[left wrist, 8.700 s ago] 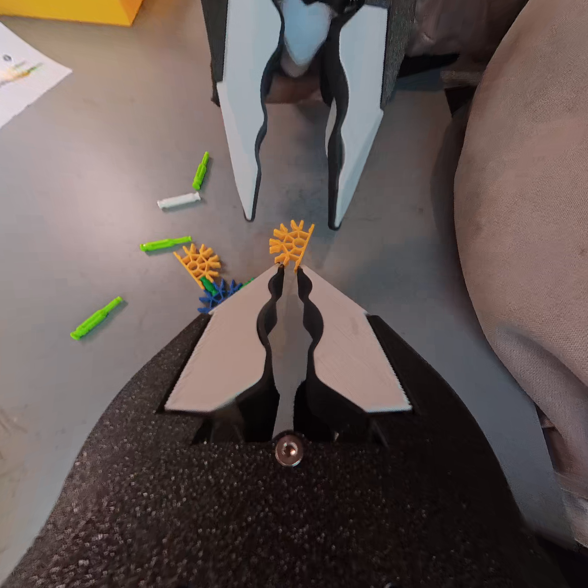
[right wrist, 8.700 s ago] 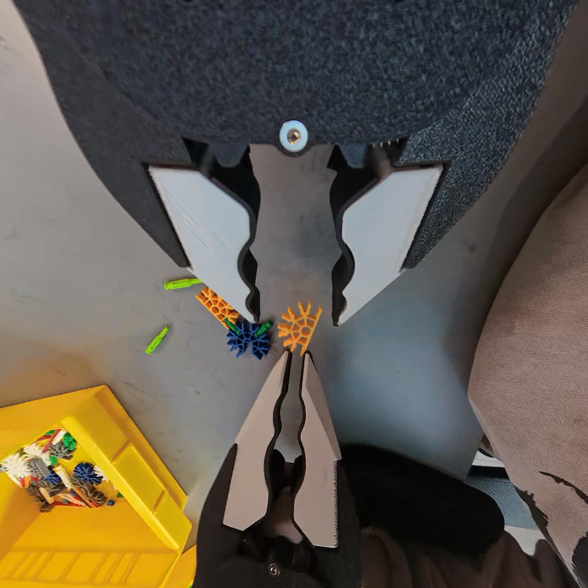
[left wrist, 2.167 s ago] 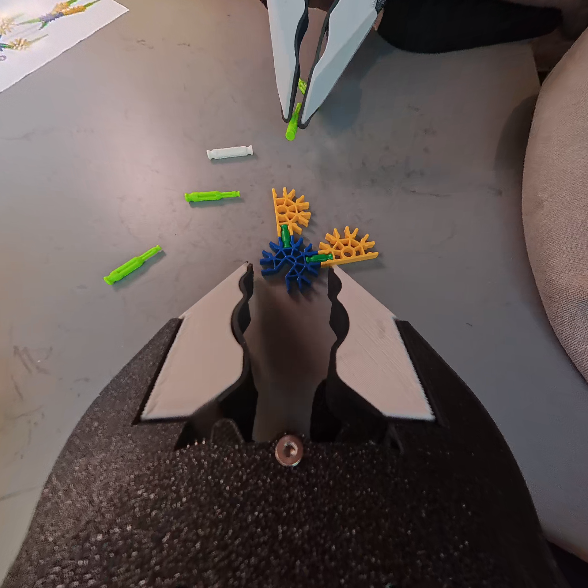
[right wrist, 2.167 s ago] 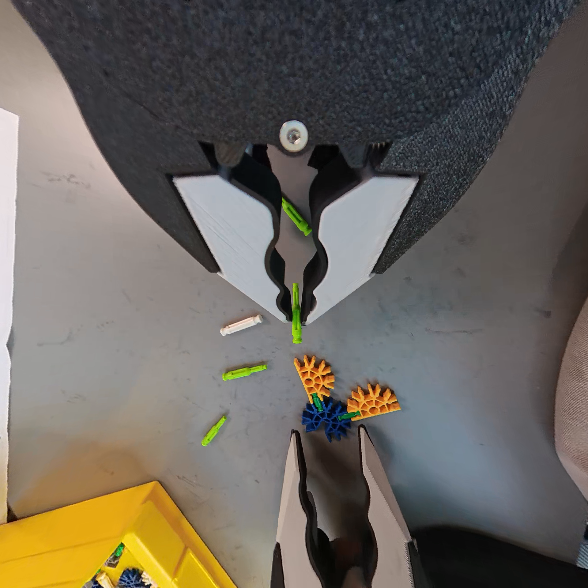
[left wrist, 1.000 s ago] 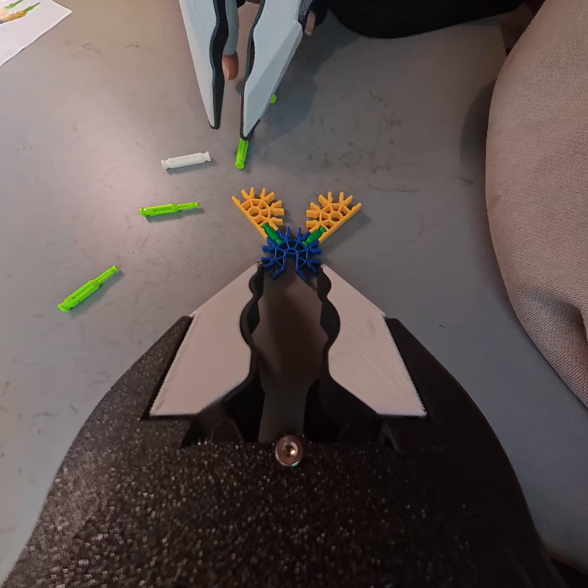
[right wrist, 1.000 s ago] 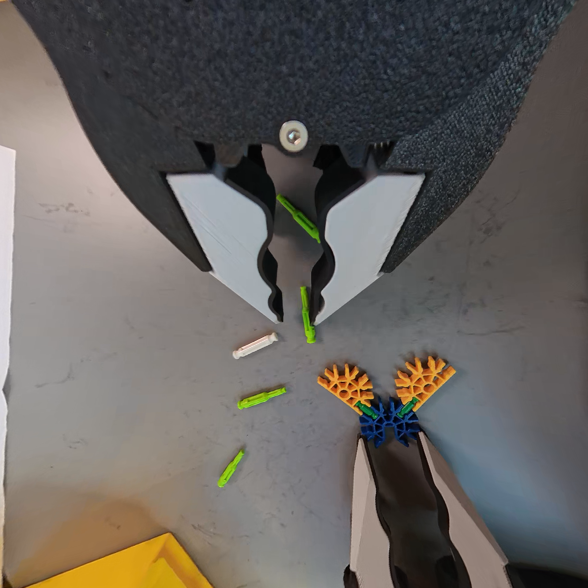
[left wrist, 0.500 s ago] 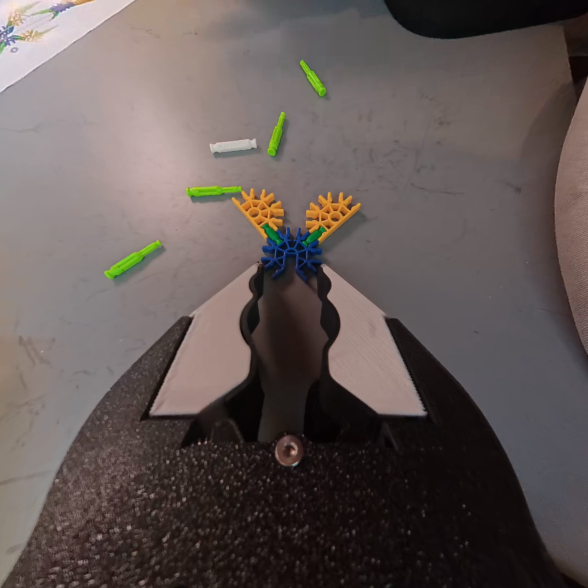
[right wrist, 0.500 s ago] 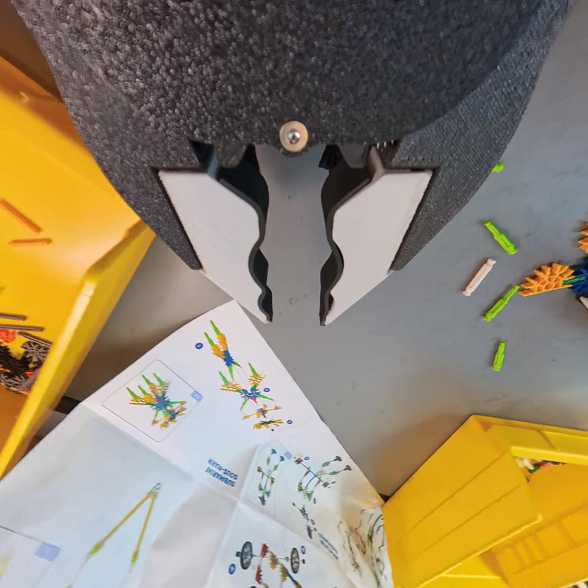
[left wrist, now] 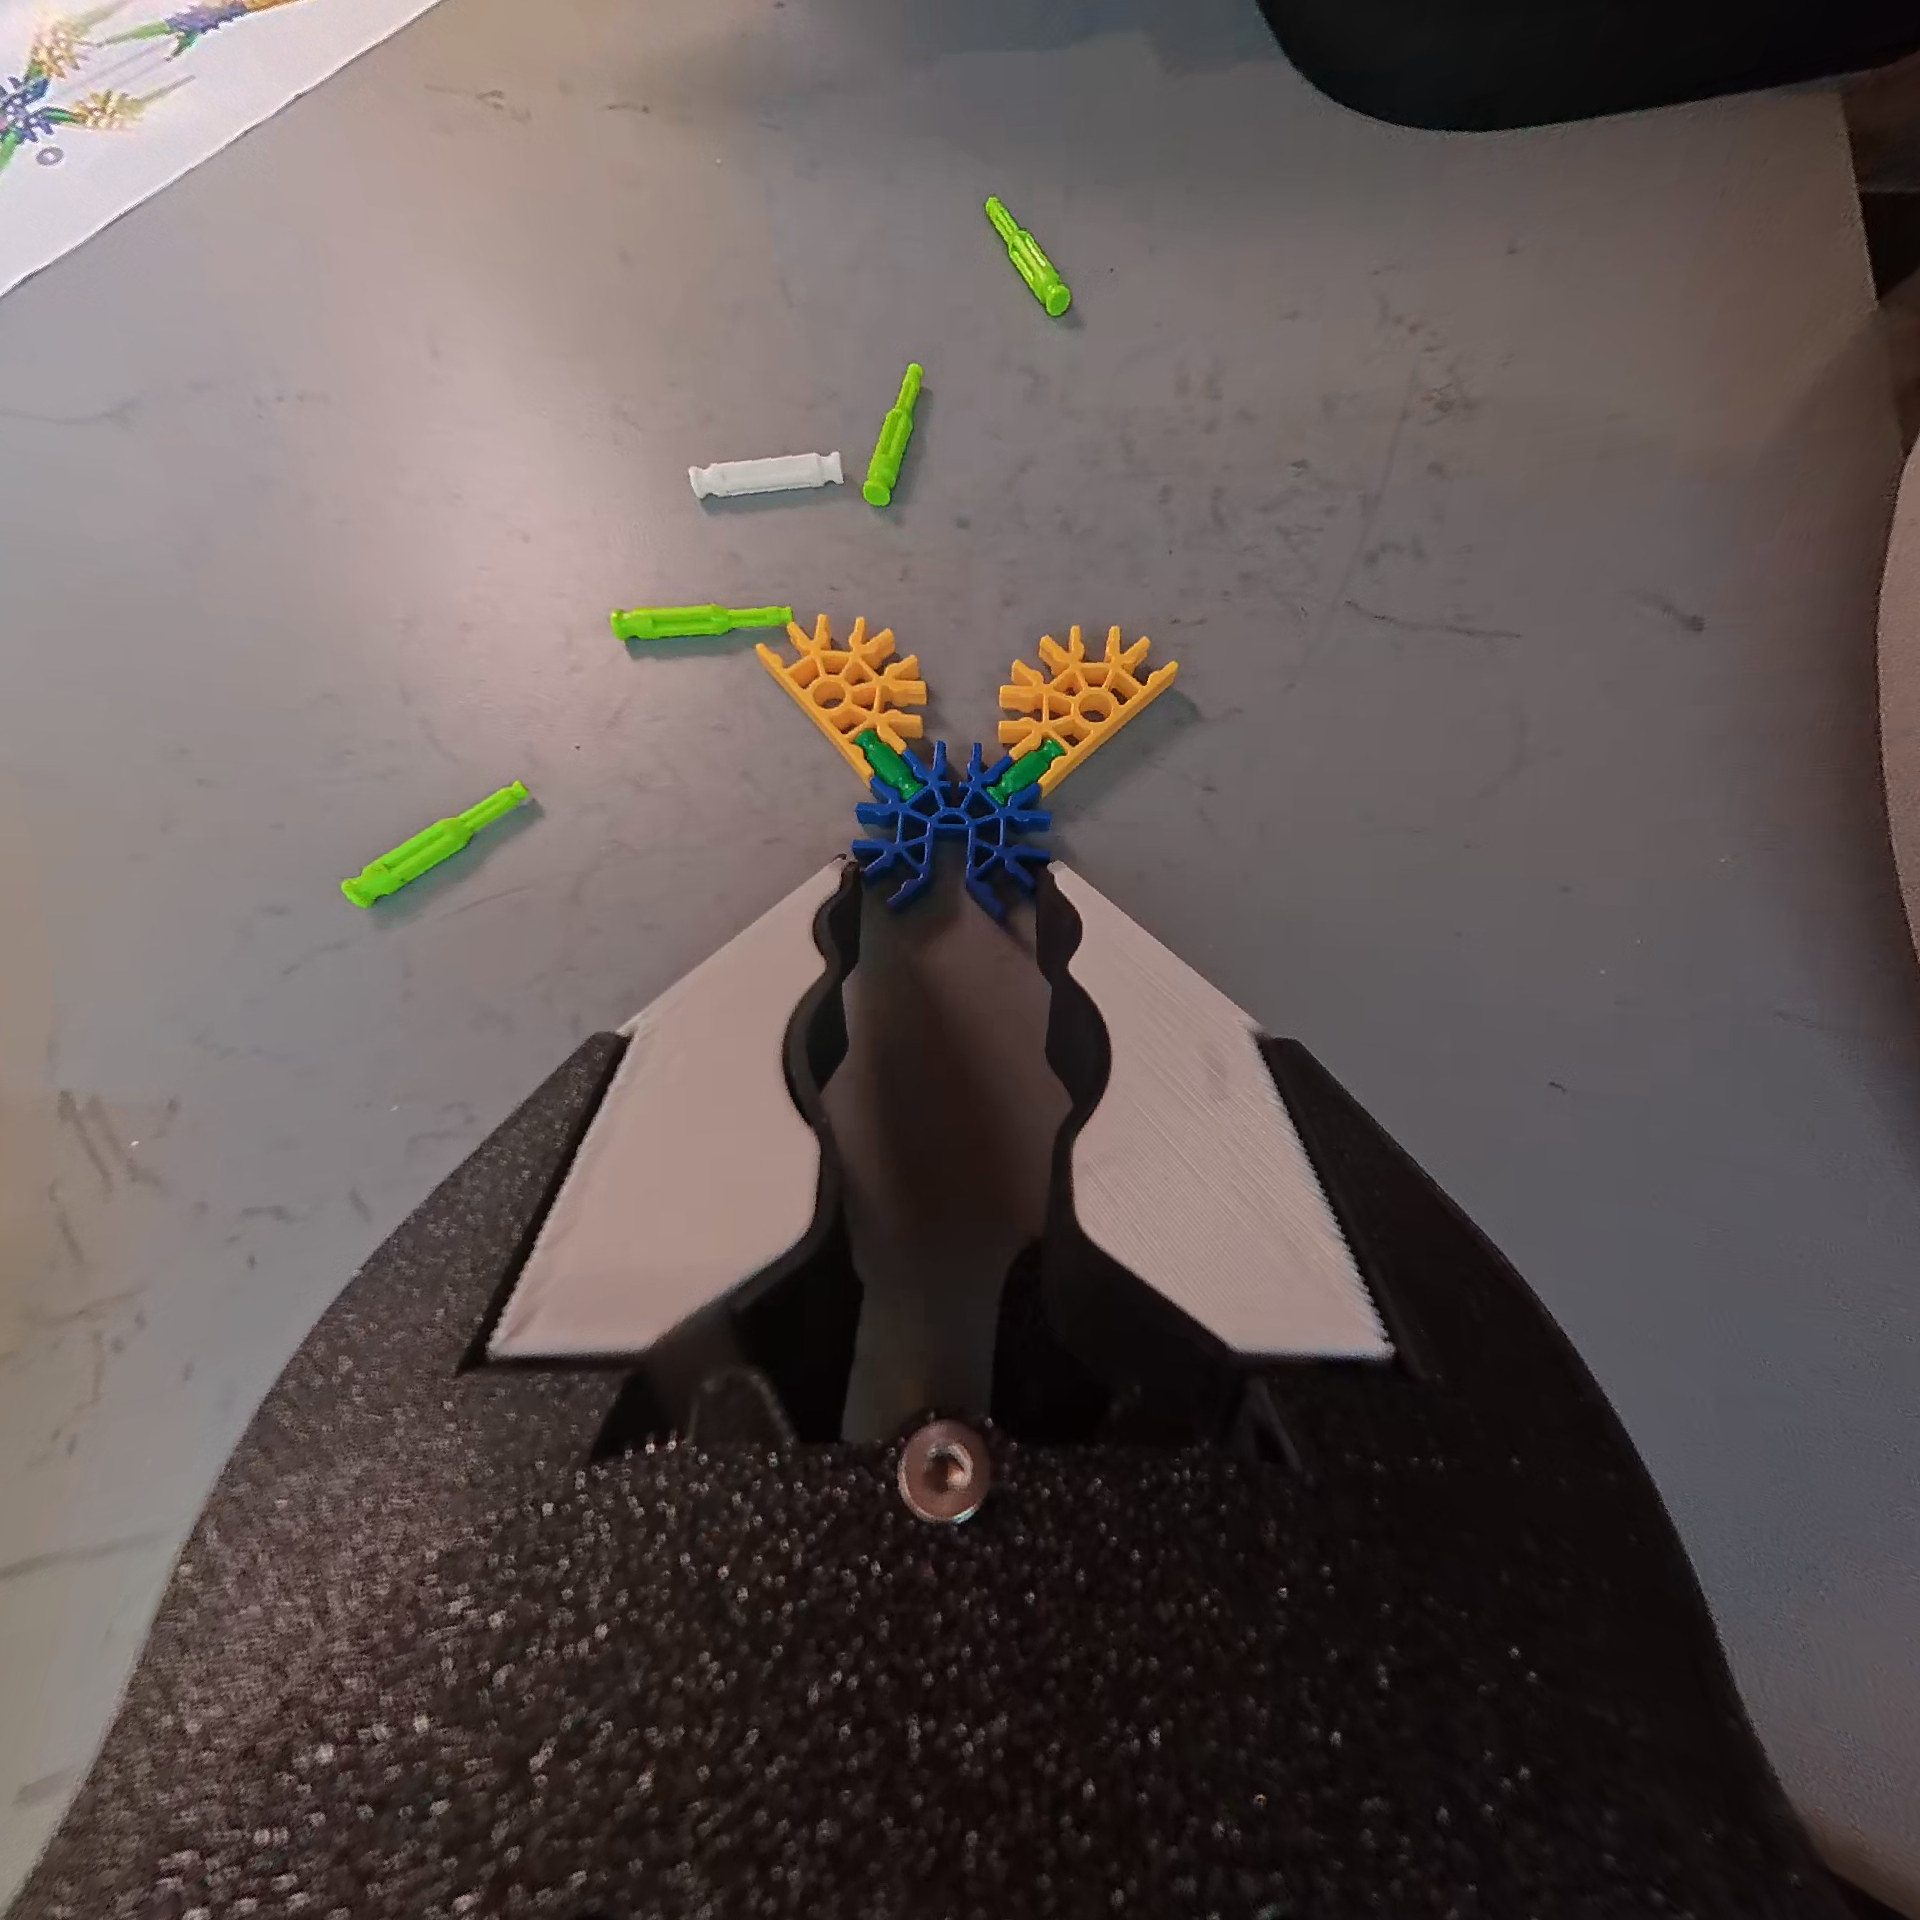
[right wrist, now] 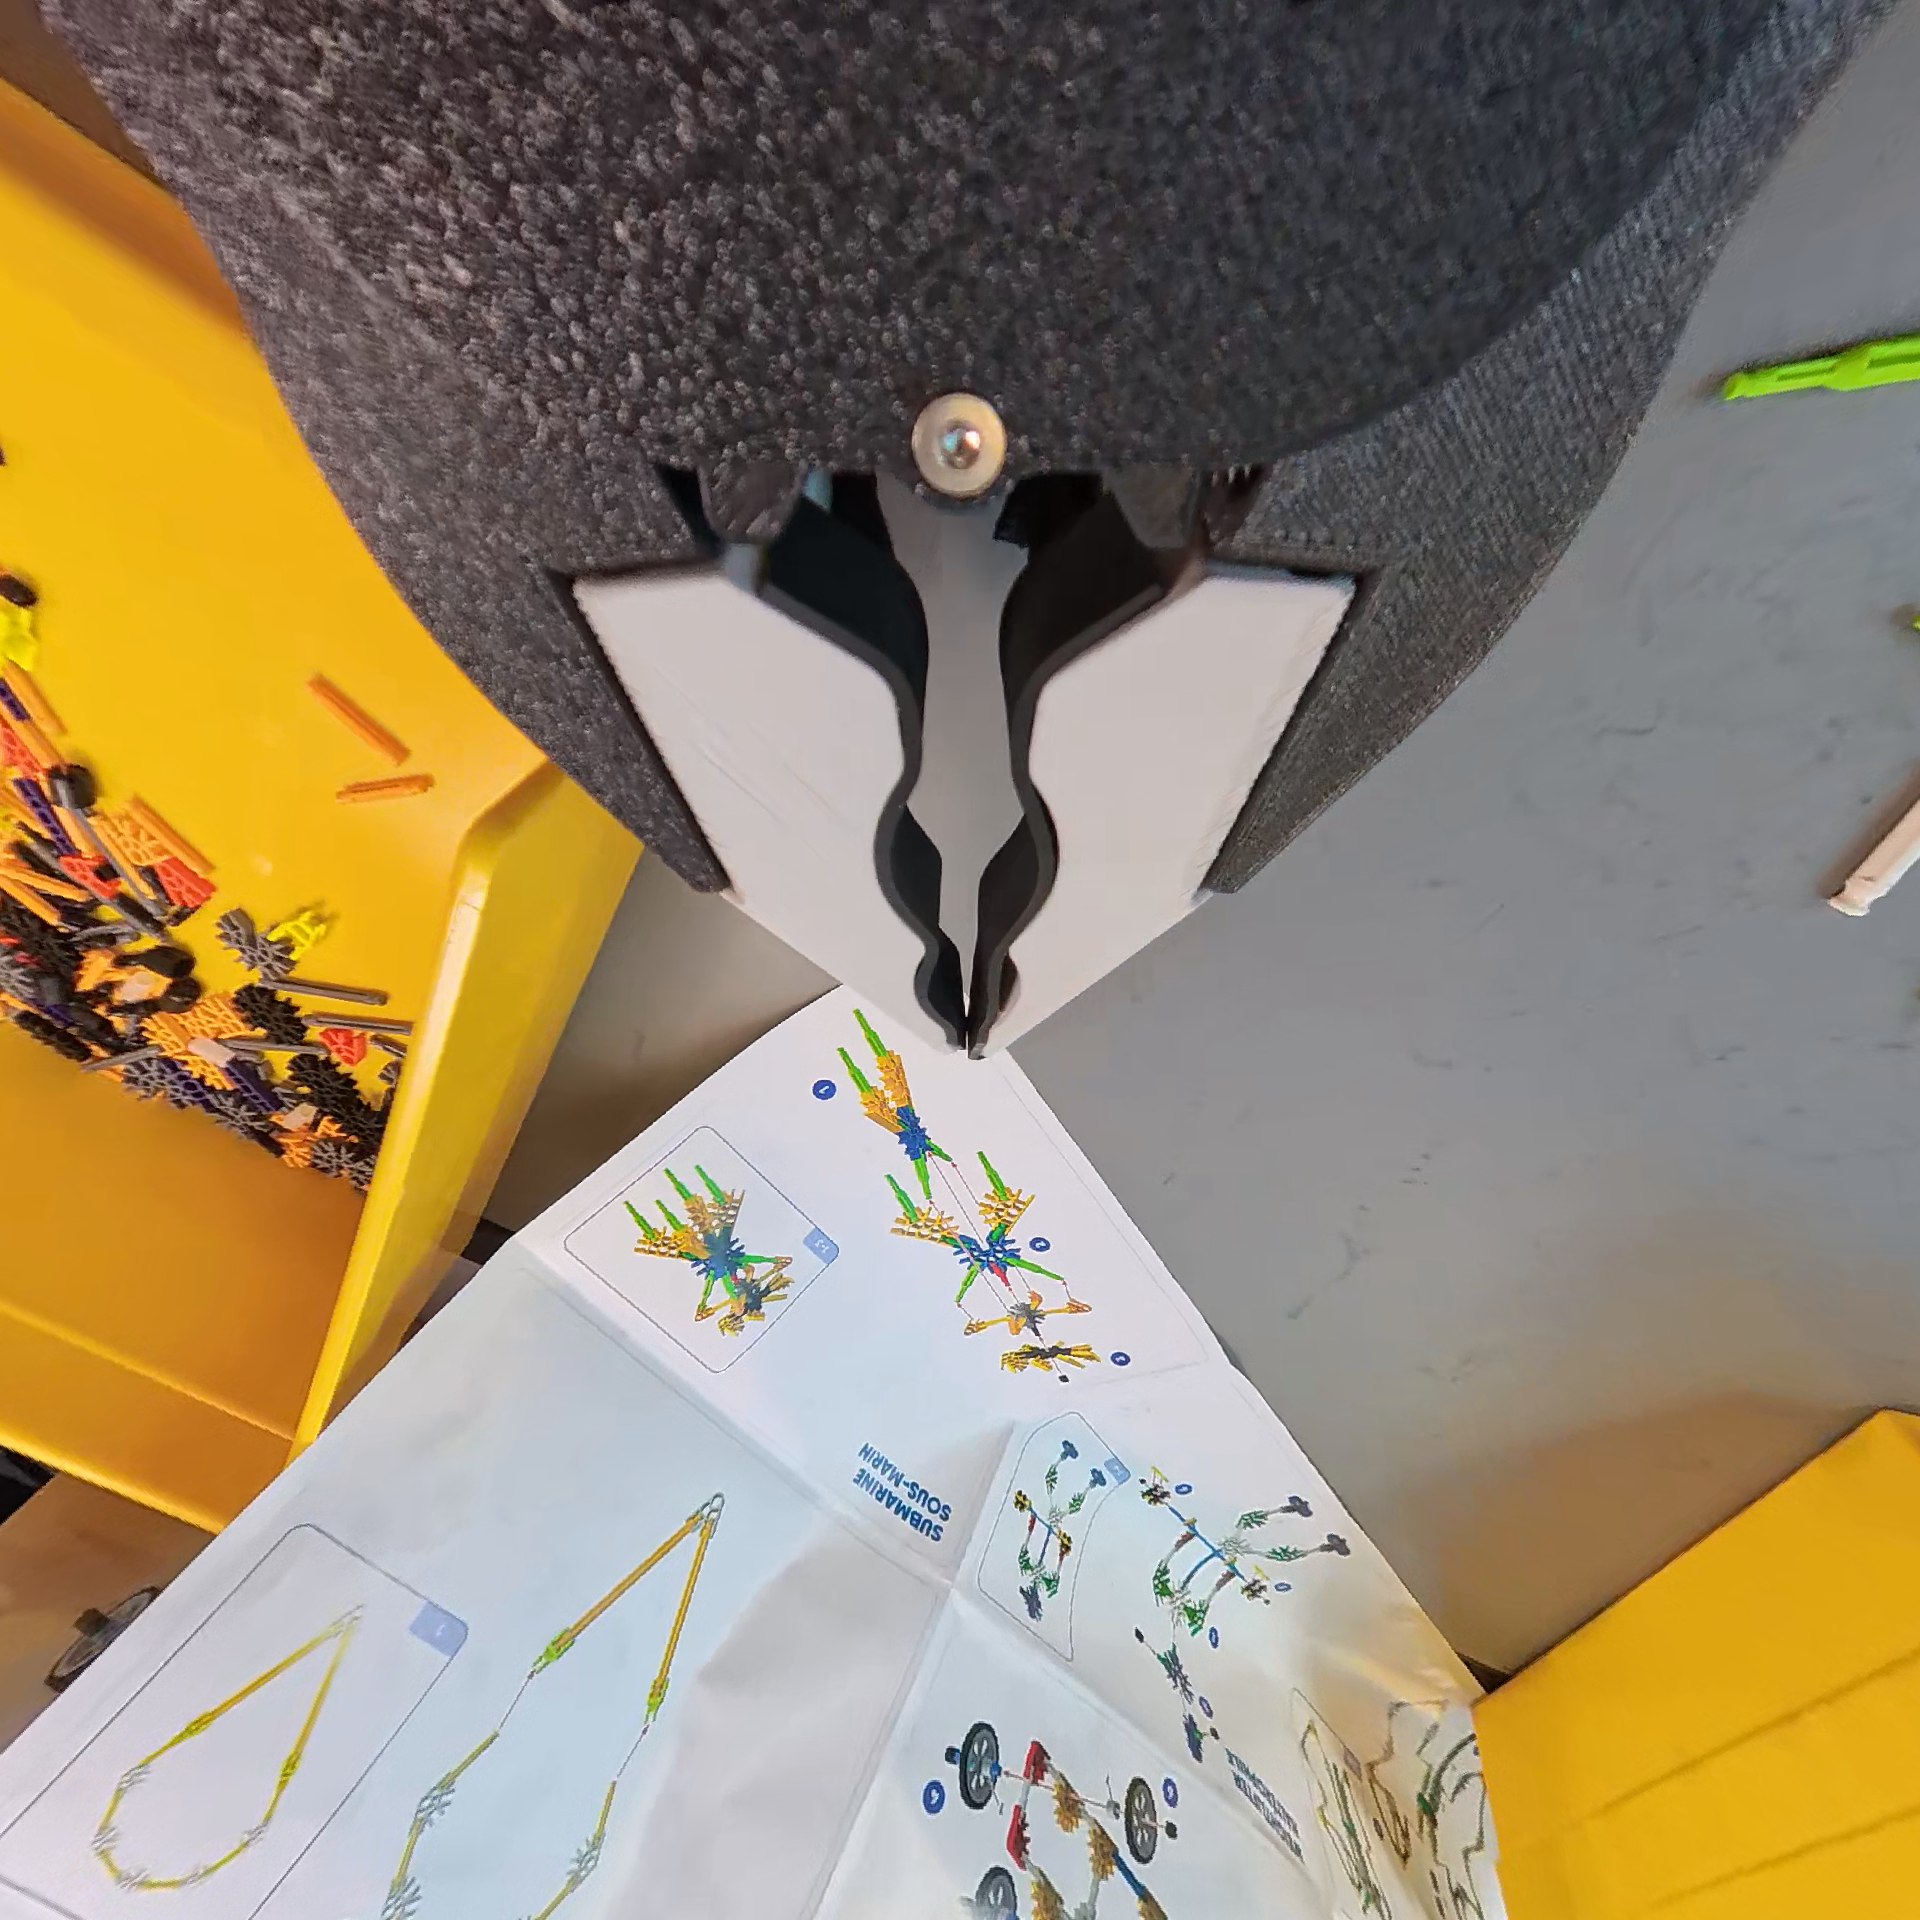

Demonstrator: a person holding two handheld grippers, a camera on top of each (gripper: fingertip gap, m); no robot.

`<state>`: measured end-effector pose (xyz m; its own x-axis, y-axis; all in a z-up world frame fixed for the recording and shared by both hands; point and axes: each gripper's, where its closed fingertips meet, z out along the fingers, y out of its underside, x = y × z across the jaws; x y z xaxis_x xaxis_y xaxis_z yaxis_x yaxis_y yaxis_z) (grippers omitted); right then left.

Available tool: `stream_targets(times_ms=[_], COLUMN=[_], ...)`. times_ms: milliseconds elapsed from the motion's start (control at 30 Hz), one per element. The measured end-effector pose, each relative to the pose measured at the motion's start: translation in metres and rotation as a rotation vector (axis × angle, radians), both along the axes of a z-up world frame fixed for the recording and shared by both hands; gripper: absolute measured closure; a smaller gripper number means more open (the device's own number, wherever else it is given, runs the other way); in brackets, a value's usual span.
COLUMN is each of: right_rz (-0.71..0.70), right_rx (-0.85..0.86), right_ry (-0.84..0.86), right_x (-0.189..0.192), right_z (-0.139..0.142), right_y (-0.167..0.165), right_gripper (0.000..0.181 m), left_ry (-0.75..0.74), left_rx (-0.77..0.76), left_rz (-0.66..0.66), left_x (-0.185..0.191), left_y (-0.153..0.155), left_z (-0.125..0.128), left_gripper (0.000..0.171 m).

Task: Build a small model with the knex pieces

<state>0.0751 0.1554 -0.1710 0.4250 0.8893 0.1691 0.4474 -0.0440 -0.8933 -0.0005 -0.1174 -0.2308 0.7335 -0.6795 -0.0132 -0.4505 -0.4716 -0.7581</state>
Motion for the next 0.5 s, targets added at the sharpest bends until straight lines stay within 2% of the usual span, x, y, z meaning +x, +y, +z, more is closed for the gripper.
stream_targets(times_ms=[500], right_rz=[-0.001], right_rx=[-0.014], right_ry=[-0.003], right_x=[0.008], right_z=[0.0], right_y=[0.002], right_gripper=[0.181], left_ry=[0.007], left_rx=[0.009], left_rz=[0.001], left_x=[0.0], left_y=[0.0], left_z=[0.0], left_gripper=[0.138])
